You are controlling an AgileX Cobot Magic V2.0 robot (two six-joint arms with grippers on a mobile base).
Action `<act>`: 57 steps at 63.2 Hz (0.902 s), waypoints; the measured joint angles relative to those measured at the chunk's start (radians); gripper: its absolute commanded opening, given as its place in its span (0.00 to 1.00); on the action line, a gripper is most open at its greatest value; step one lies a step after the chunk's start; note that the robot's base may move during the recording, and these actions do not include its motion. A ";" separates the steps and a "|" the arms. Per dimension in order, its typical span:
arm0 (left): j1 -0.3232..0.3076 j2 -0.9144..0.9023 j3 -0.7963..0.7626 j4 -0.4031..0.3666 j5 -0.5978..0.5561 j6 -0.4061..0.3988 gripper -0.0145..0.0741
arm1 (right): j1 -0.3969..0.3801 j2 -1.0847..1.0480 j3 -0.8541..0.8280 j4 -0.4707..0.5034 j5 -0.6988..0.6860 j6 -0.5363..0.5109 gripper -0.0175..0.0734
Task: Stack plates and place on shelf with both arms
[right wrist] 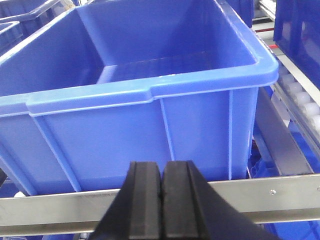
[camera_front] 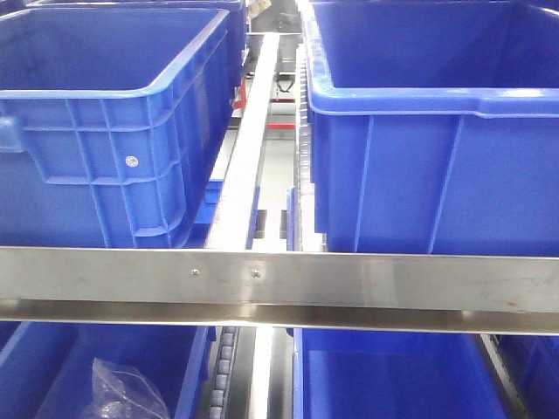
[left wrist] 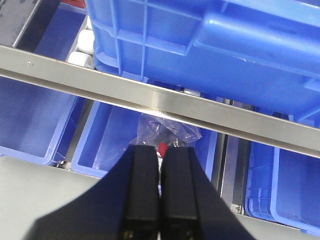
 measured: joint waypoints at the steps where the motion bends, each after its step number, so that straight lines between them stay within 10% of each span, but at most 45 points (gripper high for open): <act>1: 0.000 0.000 0.000 0.000 0.000 0.000 0.27 | 0.000 0.000 0.000 0.000 0.000 0.000 0.21; 57: -0.020 -0.170 0.002 0.050 -0.006 0.006 0.27 | 0.000 0.000 0.000 0.004 0.000 -0.004 0.21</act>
